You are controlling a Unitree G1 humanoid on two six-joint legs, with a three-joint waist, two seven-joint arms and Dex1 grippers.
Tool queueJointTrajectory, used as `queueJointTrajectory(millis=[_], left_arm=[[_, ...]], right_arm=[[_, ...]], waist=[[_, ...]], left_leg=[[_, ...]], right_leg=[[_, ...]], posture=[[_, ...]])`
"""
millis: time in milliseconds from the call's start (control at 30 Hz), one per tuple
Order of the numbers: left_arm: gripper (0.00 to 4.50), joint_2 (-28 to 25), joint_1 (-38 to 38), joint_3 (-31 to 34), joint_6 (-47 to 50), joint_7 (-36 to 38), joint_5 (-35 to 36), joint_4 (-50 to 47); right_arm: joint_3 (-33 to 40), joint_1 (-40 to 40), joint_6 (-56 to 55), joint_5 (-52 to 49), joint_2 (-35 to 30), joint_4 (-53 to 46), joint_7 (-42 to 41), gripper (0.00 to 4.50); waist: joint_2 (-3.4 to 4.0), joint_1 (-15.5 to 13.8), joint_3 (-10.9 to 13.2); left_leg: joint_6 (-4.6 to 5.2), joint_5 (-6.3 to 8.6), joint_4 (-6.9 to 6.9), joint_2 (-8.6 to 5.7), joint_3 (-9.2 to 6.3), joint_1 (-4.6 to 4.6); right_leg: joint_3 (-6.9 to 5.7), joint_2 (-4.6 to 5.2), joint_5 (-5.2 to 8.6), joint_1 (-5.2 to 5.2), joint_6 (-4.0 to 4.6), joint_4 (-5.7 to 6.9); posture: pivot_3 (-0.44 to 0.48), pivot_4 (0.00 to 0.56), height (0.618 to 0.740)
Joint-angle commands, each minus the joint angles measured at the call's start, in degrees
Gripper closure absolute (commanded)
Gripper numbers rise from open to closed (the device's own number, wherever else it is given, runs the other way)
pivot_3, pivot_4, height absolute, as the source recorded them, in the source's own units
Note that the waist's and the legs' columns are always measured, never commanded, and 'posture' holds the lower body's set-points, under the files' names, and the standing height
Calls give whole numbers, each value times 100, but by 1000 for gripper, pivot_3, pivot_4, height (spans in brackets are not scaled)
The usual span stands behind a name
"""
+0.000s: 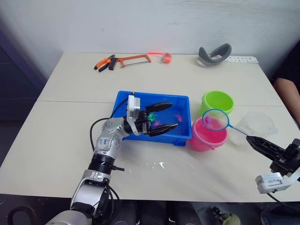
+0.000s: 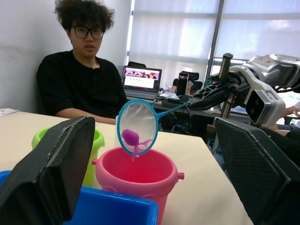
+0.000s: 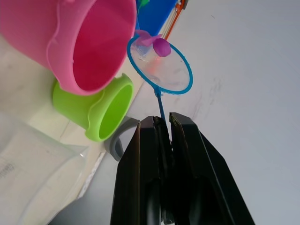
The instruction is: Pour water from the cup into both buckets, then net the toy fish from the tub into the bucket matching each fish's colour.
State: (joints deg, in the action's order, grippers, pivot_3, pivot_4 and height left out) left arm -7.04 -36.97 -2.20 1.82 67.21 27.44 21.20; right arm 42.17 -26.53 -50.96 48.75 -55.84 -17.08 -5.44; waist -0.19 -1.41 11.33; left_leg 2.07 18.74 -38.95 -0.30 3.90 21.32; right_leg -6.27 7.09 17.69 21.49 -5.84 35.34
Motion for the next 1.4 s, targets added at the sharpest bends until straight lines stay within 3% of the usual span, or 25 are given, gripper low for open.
queueJointTrajectory(millis=[33,300,467,833,967,1067,1267,1400], left_arm=[[87,84,-27,26,-151,8,-7,15],[87,252,-125,80,-442,-29,-47,313],[87,242,-125,102,-518,2,-50,373],[87,-574,159,519,305,-160,341,-675],[87,-1110,426,948,828,-406,638,-1289],[87,-1543,658,1264,1097,-588,739,-1537],[87,-2085,1019,1689,1331,-887,796,-1792],[87,-2183,1225,1766,1409,-1013,826,-2010]], right_arm=[[252,23,-187,199,-147,66,162,4500],[268,123,-315,845,-413,381,537,4500],[315,269,-163,351,-459,460,406,4500],[-663,133,1866,-4217,-398,-272,-2142,4500],[-1010,334,4376,-7133,-576,-1196,-2992,4500],[-1215,963,5545,-8301,-666,-1574,-3037,4500],[-2156,2586,7527,-9595,-608,-1634,-2625,4500],[-2802,3455,8121,-9368,-377,-1595,-2341,4500]], waist=[[0,-3,0],[-2,-1,1],[-3,4,2],[-4,26,3],[-4,20,3],[-5,41,4],[-5,0,5],[-5,-10,5]], left_leg=[[0,0,0,0,-1,0],[0,0,1,0,0,1],[0,0,3,0,0,0],[3,1,1,8,-3,0],[6,2,-4,8,-11,-1],[10,5,-4,11,-21,-2],[15,11,-8,7,-26,4],[15,16,-8,4,-42,27]], right_leg=[[0,0,0,0,0,0],[0,-7,0,0,0,-3],[0,-9,0,0,0,-4],[-4,19,-1,-2,1,-3],[-9,26,-1,-5,1,1],[-14,30,-1,-8,2,-1],[-18,40,-1,-6,2,-8],[-37,41,-1,-2,1,-28]], posture=[[0,150,740],[0,150,740],[0,150,740],[0,150,740],[0,150,740],[0,150,740],[0,150,740],[0,150,740]])
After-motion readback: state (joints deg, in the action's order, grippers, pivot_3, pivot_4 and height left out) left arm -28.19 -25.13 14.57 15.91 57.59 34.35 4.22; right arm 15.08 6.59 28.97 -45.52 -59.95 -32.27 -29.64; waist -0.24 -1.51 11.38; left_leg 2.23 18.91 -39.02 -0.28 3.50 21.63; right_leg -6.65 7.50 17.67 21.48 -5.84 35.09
